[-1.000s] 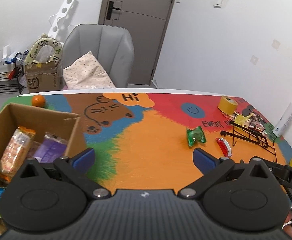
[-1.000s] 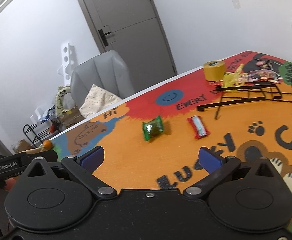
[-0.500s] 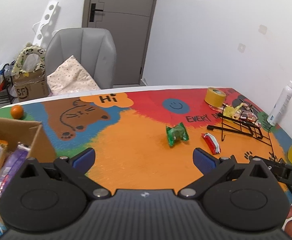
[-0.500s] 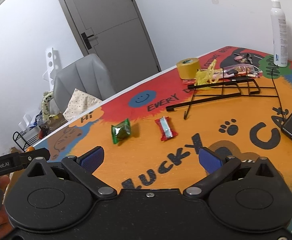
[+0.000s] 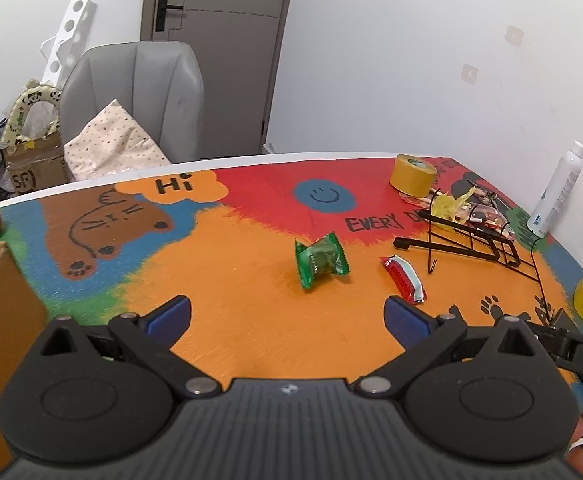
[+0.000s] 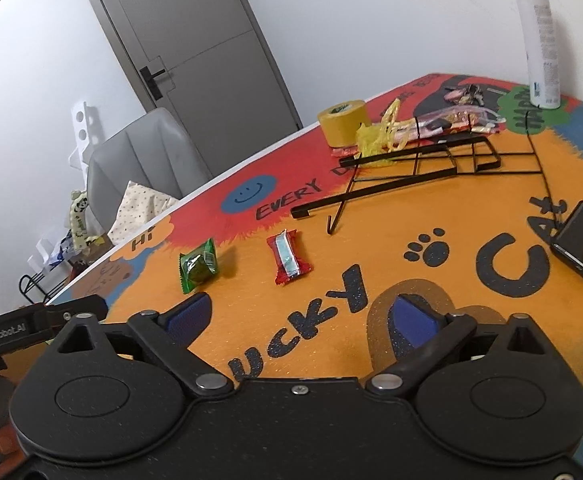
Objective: Organize snacks
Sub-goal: 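Grasp red-silver candy bar with right gripper while left gripper grasps green wrapped snack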
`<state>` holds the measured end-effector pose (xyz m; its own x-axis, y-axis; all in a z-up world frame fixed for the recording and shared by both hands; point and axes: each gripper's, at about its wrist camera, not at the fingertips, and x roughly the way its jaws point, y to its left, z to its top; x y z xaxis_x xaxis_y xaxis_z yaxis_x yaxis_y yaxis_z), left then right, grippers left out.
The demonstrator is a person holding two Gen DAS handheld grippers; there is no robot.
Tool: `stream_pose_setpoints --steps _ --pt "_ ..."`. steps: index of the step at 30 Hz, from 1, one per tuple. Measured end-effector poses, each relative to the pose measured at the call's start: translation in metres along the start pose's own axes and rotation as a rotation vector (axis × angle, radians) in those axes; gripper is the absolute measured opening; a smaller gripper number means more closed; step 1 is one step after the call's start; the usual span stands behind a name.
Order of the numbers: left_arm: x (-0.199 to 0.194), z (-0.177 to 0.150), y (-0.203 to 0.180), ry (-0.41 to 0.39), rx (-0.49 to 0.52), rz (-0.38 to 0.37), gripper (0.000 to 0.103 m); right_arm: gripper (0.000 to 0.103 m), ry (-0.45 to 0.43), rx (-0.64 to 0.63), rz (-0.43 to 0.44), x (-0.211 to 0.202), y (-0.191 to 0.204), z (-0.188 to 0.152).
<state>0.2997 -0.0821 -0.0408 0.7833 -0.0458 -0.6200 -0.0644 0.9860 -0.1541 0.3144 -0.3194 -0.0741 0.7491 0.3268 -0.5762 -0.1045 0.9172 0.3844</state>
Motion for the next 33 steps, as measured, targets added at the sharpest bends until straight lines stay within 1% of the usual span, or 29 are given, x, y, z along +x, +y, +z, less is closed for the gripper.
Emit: stream_pose_setpoints --steps 2,6,9,10,15,17,19,24,26,28,30,31,33 --pt "0.008 0.0 -0.004 0.002 0.006 -0.005 0.101 0.089 0.015 0.003 0.006 0.008 -0.003 0.001" --pt "0.024 0.002 -0.008 0.001 0.006 -0.009 0.096 0.084 0.035 -0.003 0.011 0.023 -0.003 0.005" --pt "0.038 0.005 -0.009 0.01 0.005 -0.009 0.095 0.08 0.043 -0.01 0.012 0.036 -0.002 0.01" --pt "0.043 0.006 -0.009 0.011 0.002 -0.007 0.095 0.076 0.047 -0.013 0.013 0.041 -0.001 0.012" --pt "0.066 0.013 -0.014 0.016 0.009 0.001 0.094 0.074 0.051 -0.03 0.014 0.06 0.004 0.02" --pt "0.075 0.016 -0.016 0.017 0.01 0.004 0.092 0.073 0.056 -0.04 0.013 0.067 0.007 0.022" --pt "0.084 0.019 -0.016 0.022 0.004 0.004 0.09 0.07 0.062 -0.049 0.013 0.074 0.009 0.025" --pt "0.109 0.025 -0.015 0.042 -0.011 0.015 0.086 0.068 0.076 -0.082 -0.001 0.091 0.014 0.029" --pt "0.118 0.025 -0.015 0.052 -0.011 0.025 0.085 0.063 0.089 -0.088 -0.004 0.097 0.016 0.029" --pt "0.127 0.025 -0.016 0.062 -0.017 0.023 0.081 0.058 0.097 -0.096 -0.01 0.103 0.017 0.028" --pt "0.134 0.024 -0.016 0.062 -0.023 0.03 0.079 0.052 0.103 -0.095 -0.019 0.107 0.015 0.026" --pt "0.138 0.023 -0.016 0.061 -0.021 0.037 0.075 0.046 0.09 -0.099 -0.024 0.107 0.014 0.024" --pt "0.143 0.021 -0.014 0.068 -0.035 0.023 0.07 0.039 0.082 -0.105 -0.038 0.106 0.013 0.024"
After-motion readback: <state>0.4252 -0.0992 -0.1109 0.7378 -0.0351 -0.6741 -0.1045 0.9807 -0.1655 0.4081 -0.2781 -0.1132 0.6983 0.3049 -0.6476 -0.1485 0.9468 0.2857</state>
